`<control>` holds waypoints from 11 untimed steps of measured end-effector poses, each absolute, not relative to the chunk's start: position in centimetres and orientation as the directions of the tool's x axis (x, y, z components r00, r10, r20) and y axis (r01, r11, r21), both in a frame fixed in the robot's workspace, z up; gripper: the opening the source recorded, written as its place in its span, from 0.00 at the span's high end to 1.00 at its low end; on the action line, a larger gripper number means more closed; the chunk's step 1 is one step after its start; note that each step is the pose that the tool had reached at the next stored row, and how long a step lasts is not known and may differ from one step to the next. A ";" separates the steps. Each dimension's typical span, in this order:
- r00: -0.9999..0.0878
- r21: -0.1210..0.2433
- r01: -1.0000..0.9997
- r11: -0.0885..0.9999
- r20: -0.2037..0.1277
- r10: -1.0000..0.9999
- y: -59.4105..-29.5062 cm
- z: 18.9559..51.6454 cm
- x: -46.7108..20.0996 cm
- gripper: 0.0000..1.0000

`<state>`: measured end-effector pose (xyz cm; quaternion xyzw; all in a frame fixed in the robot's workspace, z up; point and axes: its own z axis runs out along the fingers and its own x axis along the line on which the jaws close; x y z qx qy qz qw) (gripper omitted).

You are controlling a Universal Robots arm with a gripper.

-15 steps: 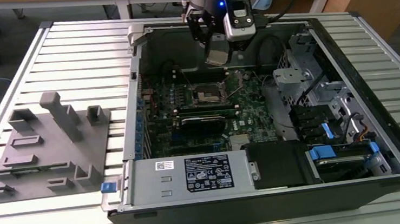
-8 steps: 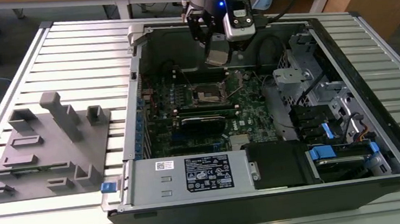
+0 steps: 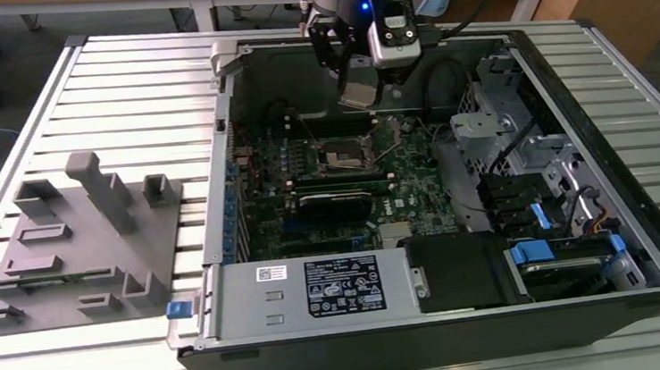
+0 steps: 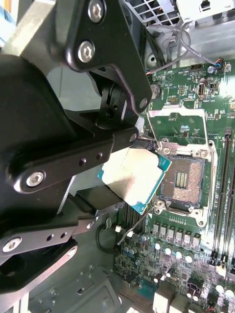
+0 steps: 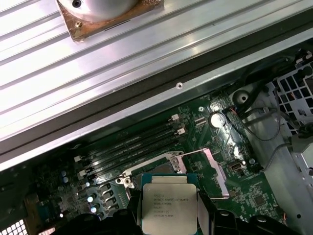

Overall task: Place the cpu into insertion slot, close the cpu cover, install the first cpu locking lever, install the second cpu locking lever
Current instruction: 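Place the cpu into insertion slot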

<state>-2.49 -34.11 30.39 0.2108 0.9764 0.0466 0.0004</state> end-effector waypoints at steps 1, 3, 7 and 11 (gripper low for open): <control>-0.910 0.091 0.413 0.906 0.019 0.413 -34.1 30.4 -2.5 0.46; -0.909 0.091 0.416 0.905 0.019 0.416 -34.1 30.4 -2.5 0.46; -0.907 0.091 0.421 0.902 0.019 0.421 -34.1 30.4 -2.5 0.46; -0.904 0.091 0.426 0.900 0.019 0.426 -34.1 30.4 -2.5 0.46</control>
